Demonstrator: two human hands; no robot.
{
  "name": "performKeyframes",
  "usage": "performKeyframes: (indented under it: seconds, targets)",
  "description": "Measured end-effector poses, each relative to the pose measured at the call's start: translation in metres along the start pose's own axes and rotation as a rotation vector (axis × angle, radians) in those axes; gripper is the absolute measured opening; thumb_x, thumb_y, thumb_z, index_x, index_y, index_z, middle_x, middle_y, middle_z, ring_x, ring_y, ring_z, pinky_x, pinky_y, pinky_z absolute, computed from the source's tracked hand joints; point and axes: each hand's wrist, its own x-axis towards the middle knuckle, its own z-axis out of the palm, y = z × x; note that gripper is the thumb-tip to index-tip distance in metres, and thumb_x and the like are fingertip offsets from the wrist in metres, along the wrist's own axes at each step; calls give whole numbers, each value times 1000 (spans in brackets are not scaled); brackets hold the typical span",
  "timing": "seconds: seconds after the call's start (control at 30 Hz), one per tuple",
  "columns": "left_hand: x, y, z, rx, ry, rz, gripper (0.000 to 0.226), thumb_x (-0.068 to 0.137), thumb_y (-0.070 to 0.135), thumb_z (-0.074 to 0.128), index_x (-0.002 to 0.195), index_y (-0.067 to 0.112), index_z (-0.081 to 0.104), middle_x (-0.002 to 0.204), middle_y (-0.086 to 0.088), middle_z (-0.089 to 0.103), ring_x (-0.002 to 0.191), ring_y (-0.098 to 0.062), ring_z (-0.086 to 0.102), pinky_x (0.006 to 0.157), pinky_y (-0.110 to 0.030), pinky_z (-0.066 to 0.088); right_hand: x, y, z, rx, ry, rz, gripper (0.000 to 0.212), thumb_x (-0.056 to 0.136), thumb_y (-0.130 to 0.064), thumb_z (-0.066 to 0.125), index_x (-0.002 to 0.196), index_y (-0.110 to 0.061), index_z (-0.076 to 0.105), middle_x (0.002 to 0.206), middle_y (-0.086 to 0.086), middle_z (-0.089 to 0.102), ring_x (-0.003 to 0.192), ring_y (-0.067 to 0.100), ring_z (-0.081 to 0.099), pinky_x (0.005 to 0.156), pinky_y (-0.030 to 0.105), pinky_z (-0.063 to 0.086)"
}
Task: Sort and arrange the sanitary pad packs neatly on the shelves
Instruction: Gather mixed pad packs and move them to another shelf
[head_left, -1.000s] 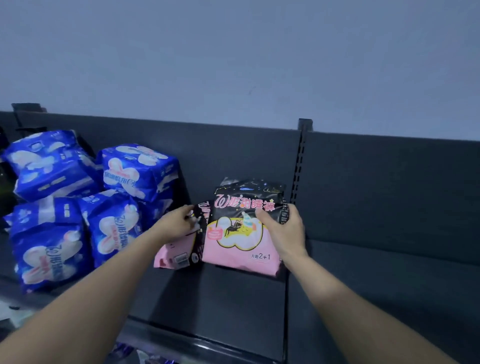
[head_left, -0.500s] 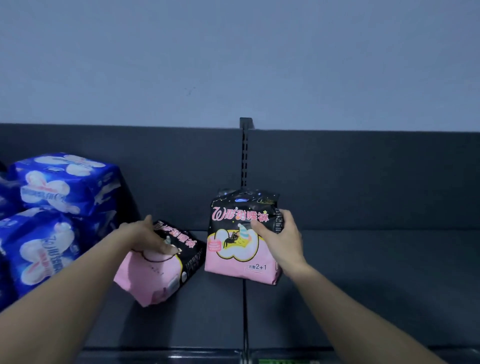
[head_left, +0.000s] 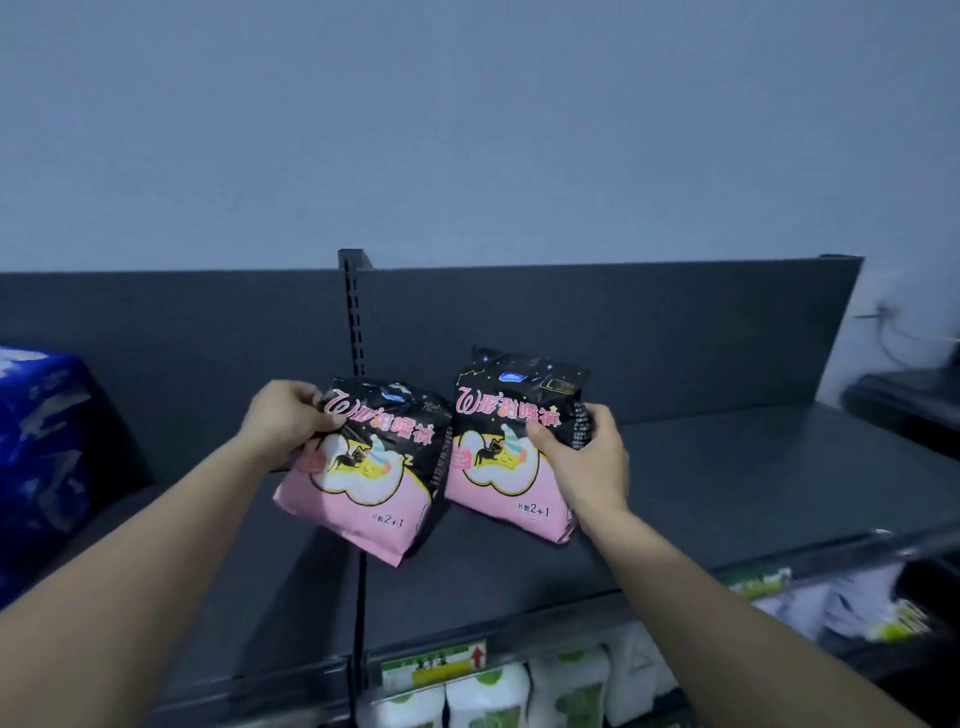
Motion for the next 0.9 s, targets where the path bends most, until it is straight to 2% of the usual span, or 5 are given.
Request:
performKeyframes:
  seconds: [0.23,0.3,0.53,0.73,0.9]
  targets:
    - [-68,80,110,-228,-23,135,42,72,5,82,56,12,44,55,-6,48,42,-13,48,56,-33,44,5,26,-148,-110,210,-6,41,70,-44,80,102,-30,58,98,-10,67,94,17,61,76,33,47]
    - [-97,103,141,-286,-54,143,36,73,4,81,57,10,49,59,-8,55,54,-17,54,60,-38,52,3,34,-193,-138,253,8,43,70,-43,80,105,-31,59,103,-6,67,97,19,61,77,32,46]
    - [-193,177,253,-373,-170,240,34,73,3,80,58,11,50,61,-2,56,59,-17,54,52,-22,47,-12,64,-349,-195,421,66,43,72,-36,80,110,-31,60,93,-15,63,90,14,60,74,29,43]
    - [-251,240,346,-433,-357,263,32,70,3,83,57,12,55,65,-6,63,62,-21,60,71,-48,57,-22,87,-468,-237,570,100,48,74,-32,80,117,-28,58,100,-12,65,93,13,60,78,30,45]
    - [-297,298,420,-473,-501,312,27,70,4,83,60,12,59,69,-7,67,63,-22,63,74,-50,58,-34,99,-555,-267,728,154,45,75,-30,80,115,-26,57,100,-9,66,90,13,58,75,28,41]
